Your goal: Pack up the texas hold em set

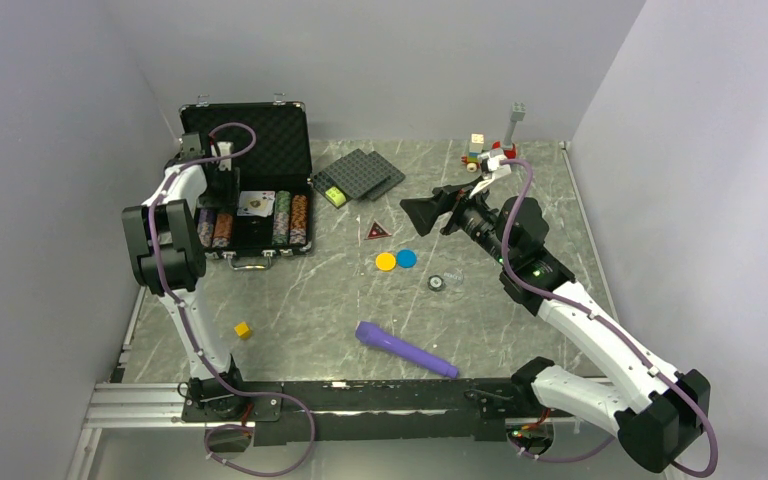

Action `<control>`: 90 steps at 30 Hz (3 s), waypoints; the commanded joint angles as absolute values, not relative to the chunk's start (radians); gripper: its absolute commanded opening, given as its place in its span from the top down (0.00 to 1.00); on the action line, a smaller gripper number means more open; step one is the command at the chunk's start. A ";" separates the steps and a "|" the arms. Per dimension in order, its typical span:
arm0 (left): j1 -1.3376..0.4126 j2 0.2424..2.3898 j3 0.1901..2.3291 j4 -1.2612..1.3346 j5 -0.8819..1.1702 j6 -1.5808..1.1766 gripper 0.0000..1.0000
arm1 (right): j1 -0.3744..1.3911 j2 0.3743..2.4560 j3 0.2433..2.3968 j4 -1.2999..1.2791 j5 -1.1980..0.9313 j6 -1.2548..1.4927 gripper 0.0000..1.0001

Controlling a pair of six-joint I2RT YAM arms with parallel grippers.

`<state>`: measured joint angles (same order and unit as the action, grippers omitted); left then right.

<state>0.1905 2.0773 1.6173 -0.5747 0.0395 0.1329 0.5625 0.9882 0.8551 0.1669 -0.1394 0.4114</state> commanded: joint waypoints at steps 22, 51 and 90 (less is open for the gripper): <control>0.198 2.129 1.797 -0.454 0.042 0.113 0.45 | 0.559 1.057 0.873 0.221 -0.135 0.397 0.00; 0.158 2.215 1.775 -0.587 0.003 0.128 0.75 | 0.557 1.005 0.854 0.212 -0.135 0.403 0.00; -0.220 1.303 1.204 -0.569 0.048 0.039 0.09 | 0.560 1.094 0.952 -0.398 0.132 0.236 0.01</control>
